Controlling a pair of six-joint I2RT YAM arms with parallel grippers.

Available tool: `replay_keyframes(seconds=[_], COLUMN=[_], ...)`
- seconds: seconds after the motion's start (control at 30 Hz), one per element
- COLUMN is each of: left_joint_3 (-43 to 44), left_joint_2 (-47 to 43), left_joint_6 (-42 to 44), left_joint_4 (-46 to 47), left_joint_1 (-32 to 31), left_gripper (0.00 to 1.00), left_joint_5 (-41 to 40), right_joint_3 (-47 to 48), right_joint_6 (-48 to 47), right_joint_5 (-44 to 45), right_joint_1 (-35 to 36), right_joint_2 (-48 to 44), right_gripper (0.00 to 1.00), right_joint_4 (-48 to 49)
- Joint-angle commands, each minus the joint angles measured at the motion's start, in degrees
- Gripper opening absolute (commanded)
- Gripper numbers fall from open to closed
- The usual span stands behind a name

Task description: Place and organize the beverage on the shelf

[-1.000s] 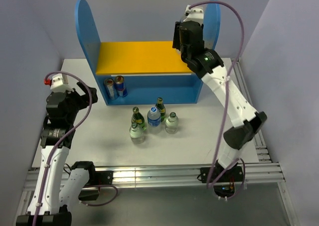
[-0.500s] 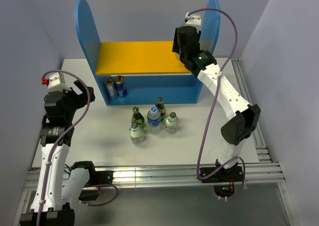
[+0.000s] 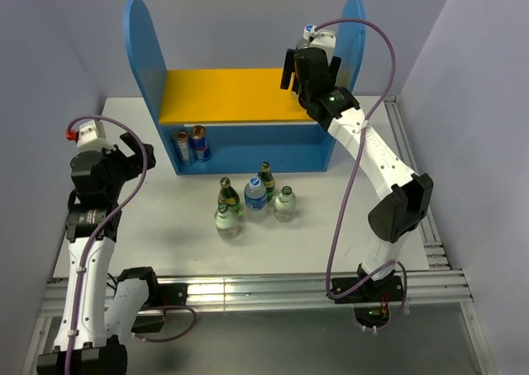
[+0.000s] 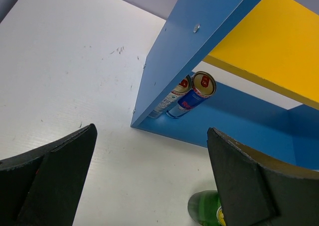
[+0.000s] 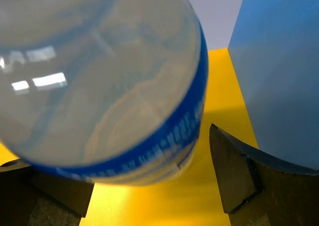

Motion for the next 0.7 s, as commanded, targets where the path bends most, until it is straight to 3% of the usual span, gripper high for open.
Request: replay_keyframes(seconds=[0.0, 0.03, 0.43, 0.67], left_joint_3=[0.76, 0.67, 0.49, 0.58], left_joint_2=[0.08, 0.08, 0.17, -0.09], left_joint_6=[0.34, 0.26, 0.08, -0.01], left_joint_4=[1.86, 1.86, 1.95, 1.86], left_joint_1=[0.8, 0.98, 2.65, 2.83], left_gripper=[0.99, 0.99, 0.99, 0.99], left_joint_5=[1.75, 1.76, 2.55, 2.9], right_joint_3=[-1.39, -2.09, -17.29, -34.95], right_joint_6=[1.61, 1.87, 6.09, 13.29], right_joint_5=[0.57, 0.92, 5.75, 5.68], right_joint_1=[0.07, 0.42, 11.05, 27.3], right_joint_2=[-5.16, -6.65, -23.34, -31.62], right_gripper=[0.92, 0.99, 1.0, 1.0], right_joint_4=[0.43, 0.43, -0.54, 2.09])
